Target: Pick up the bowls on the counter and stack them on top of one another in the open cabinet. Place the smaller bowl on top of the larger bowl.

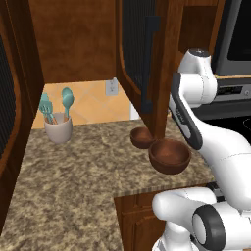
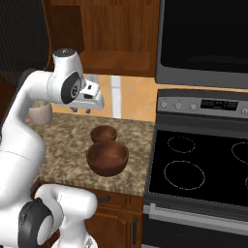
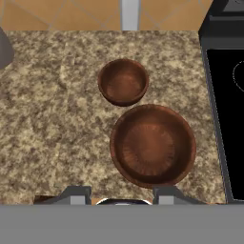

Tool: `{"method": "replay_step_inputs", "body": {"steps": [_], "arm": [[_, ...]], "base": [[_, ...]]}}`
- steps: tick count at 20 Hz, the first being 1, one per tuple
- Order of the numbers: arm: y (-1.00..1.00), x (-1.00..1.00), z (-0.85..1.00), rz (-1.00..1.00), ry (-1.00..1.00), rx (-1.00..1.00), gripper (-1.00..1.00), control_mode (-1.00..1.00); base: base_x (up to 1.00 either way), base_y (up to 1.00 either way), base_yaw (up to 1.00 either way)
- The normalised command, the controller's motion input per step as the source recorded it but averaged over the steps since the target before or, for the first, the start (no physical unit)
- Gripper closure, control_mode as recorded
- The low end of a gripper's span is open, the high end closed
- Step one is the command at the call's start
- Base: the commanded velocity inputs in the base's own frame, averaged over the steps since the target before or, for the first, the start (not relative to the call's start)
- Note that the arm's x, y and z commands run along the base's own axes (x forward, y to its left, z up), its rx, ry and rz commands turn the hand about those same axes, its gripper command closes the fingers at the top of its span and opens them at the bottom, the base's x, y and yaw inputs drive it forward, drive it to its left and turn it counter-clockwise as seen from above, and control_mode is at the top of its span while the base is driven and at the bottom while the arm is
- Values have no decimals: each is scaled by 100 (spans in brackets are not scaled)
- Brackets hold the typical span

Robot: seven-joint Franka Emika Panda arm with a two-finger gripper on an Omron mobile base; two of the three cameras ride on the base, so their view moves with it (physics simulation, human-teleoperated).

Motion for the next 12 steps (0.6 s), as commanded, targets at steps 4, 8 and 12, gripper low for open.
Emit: {"method": "replay_step_inputs", "body": {"steps": [4,8,12], "arm": [[2,5,-43,1,-1,-2,-100,-100],[-33,39,-66,0,-8,0,-100,-100],[-65,53,-76,0,-2,0,-100,-100]], "base": [[0,0,0],[0,0,0],[0,0,0]]}}
